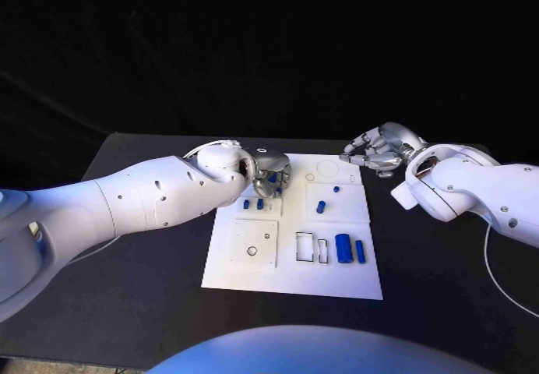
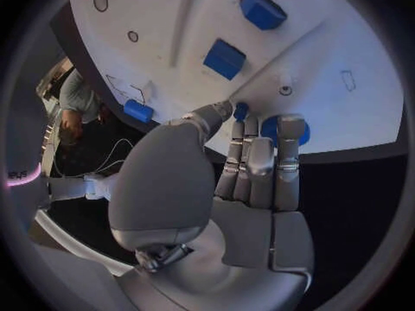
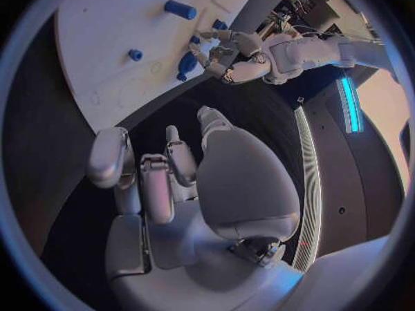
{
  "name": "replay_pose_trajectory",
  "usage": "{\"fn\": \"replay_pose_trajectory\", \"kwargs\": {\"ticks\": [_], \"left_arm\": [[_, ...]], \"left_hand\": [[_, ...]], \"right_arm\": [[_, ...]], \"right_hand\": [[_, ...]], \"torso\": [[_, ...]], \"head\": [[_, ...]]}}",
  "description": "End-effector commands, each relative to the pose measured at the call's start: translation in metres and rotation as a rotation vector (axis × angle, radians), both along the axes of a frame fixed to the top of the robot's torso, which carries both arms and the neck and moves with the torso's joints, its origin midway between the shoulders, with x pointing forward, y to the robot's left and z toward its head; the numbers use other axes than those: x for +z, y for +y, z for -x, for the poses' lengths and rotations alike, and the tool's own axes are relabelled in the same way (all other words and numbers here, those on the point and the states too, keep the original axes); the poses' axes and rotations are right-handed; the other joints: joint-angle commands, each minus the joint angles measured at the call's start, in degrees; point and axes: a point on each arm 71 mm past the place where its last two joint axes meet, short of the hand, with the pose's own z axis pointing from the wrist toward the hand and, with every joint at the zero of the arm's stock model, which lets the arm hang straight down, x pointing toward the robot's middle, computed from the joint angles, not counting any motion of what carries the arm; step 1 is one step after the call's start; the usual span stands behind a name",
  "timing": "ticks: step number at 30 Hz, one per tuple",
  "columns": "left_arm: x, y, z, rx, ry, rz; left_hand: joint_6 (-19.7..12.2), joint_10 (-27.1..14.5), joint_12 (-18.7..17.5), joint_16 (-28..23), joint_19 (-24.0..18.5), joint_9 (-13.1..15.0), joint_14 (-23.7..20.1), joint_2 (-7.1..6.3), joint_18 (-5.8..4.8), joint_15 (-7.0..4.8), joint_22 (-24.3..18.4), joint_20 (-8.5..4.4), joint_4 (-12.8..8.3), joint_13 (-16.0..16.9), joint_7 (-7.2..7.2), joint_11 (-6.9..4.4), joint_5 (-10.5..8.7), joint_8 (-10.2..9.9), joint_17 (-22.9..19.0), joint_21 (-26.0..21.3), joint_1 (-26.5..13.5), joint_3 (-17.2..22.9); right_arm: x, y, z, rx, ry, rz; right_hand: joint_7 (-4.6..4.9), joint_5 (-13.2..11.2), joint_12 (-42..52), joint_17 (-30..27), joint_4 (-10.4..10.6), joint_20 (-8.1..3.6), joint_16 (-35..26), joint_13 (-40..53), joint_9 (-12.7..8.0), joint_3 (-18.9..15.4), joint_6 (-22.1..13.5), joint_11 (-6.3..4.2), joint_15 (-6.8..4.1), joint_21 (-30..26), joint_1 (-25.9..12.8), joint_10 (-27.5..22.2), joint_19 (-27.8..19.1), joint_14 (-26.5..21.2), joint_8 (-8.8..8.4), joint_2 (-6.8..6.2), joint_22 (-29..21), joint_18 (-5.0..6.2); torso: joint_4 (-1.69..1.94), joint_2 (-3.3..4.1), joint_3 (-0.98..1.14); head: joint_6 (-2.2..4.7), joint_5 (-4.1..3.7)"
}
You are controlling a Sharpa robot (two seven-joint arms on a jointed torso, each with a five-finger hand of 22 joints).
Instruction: Assemble the parts on the task board
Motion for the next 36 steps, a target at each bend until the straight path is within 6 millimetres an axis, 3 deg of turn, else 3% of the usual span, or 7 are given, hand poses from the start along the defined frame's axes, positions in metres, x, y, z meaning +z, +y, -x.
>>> {"fn": "replay_pose_trajectory", "kwargs": {"ticks": [1,17,28,36], "left_arm": [[-0.0028,0.0003,-0.0011,0.022,0.010,-0.029],[-0.0064,0.0008,-0.0028,0.034,0.029,-0.052],[-0.0067,-0.0004,-0.0019,0.016,0.029,-0.038],[-0.0038,0.0016,-0.0020,0.019,0.010,0.011]], "left_hand": [[0.45,0.58,-0.38,0.44,0.66,-0.02,0.63,0.74,-0.87,-0.02,3.13,0.01,0.04,-0.09,0.12,-0.08,-0.14,-0.24,0.43,0.71,0.06,0.41],[1.00,1.83,-1.31,1.26,1.47,0.11,1.20,1.70,-1.22,0.41,4.32,0.30,-1.37,-0.57,0.54,0.23,-0.42,-1.02,0.81,2.70,0.60,2.05],[5.12,7.35,-2.88,4.86,4.90,1.32,5.58,3.40,-2.24,-0.59,6.35,-0.38,-3.20,-0.65,-0.40,-1.04,-0.78,-0.84,6.57,10.08,-0.28,3.06],[5.75,8.77,-4.95,4.88,5.12,1.67,6.10,3.49,-2.28,-0.76,6.35,-0.63,-3.82,-0.97,-0.46,-1.17,-0.41,-1.35,6.40,10.42,-0.89,3.27]], "right_arm": [[0.0001,0.0016,0.0003,0.014,-0.006,0.005],[-0.0001,0.0026,0.0001,0.018,-0.004,0.005],[-0.0002,0.0034,-0.0001,0.020,-0.003,0.005],[-0.0002,0.0036,-0.0001,0.020,-0.003,0.005]], "right_hand": [[0.08,0.37,-0.19,6.28,-0.05,0.05,-0.27,-0.09,0.05,0.35,-0.29,0.06,-0.28,-0.21,-0.20,-0.38,-0.24,3.84,0.36,-0.36,-0.06,0.77],[0.07,0.41,-0.15,6.30,-0.06,0.04,-0.28,-0.05,0.07,0.42,-0.26,0.05,-0.29,-0.26,-0.17,-0.32,-0.26,3.85,0.39,-0.35,-0.08,0.78],[0.03,0.45,-0.11,6.31,-0.04,0.03,-0.30,-0.01,0.13,0.54,-0.10,0.02,-0.31,-0.29,-0.19,-0.23,-0.24,3.85,0.53,-0.35,-0.08,0.77],[0.03,0.45,-0.11,6.31,-0.04,0.03,-0.30,-0.01,0.13,0.54,-0.10,0.02,-0.31,-0.29,-0.19,-0.23,-0.24,3.85,0.53,-0.35,-0.08,0.77]], "torso": [[-0.04,0.03,0.00],[-0.01,0.03,0.03],[0.01,0.02,0.03],[-0.01,0.00,0.00]], "head": [[0.01,0.02],[-0.08,0.01],[-0.21,-0.04],[-0.17,-0.01]]}}
